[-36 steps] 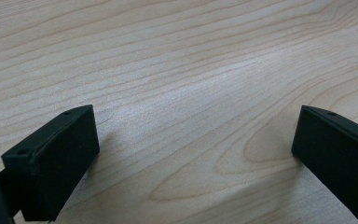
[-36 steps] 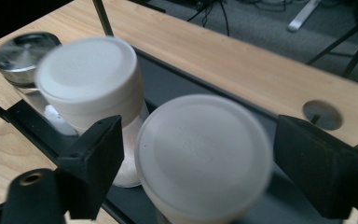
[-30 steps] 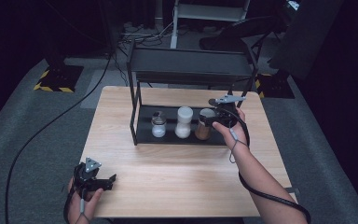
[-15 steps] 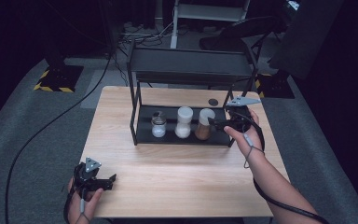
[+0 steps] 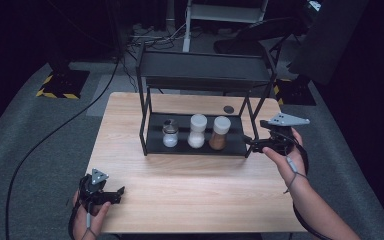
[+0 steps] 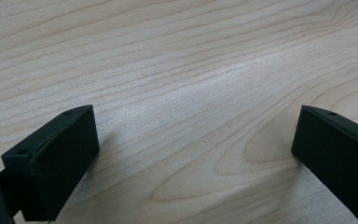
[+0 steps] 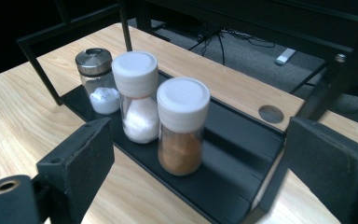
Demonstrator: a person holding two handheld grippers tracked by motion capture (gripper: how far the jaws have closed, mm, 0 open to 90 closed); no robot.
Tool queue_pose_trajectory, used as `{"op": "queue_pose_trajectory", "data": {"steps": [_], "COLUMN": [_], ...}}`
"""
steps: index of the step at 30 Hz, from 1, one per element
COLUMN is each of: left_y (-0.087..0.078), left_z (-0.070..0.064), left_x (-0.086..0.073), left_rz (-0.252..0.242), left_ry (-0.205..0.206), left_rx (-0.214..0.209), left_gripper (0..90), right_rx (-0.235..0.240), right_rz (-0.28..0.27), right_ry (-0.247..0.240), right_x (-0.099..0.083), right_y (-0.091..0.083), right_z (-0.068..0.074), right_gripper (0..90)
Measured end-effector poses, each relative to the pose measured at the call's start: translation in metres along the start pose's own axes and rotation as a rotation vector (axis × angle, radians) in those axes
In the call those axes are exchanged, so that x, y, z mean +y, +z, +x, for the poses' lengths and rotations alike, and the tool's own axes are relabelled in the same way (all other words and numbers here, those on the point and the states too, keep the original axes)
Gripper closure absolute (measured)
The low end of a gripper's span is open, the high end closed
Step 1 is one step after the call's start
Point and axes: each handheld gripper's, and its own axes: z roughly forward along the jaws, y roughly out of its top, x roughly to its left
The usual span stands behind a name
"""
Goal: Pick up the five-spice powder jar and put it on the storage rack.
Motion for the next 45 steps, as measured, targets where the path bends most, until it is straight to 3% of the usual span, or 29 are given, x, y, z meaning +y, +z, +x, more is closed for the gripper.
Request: {"op": "queue_pose_trajectory", "data": {"steps": [8,22,29,34,38,45], "left_y": [0.0,0.0,0.0,0.0,0.0,0.0], "left_z": [0.0,0.0,0.0,0.0,0.0,0.0], "left_x": [0.0,0.0,0.0,0.0,0.0,0.0], "left_rz": [0.0,0.0,0.0,0.0,0.0,0.0], "left_ry": [0.0,0.0,0.0,0.0,0.0,-0.001], "left_rx": [0.0,0.0,0.0,0.0,0.0,0.0], "left_gripper": [0.1,0.1,0.1,0.1,0.1,0.1], "right_rx": [-0.025,-0.037,-0.045,-0.068,-0.058,-0.062], "right_rz": [0.003,0.011,0.019,0.018,0.031,0.047], "right_ry": [-0.007,0.015,0.026,0.005,-0.004,0.033], "right_x": [-0.018,-0.053,-0.065,-0.074,-0.082,-0.098], "right_y": [-0.021,-0.037,-0.042,-0.043,-0.042,-0.037], "right_z": [-0.005,-0.015,-0.018,-0.018,-0.021,-0.023], "right_gripper": [6.8,3.3,3.2,3.0,3.0,3.0]}}
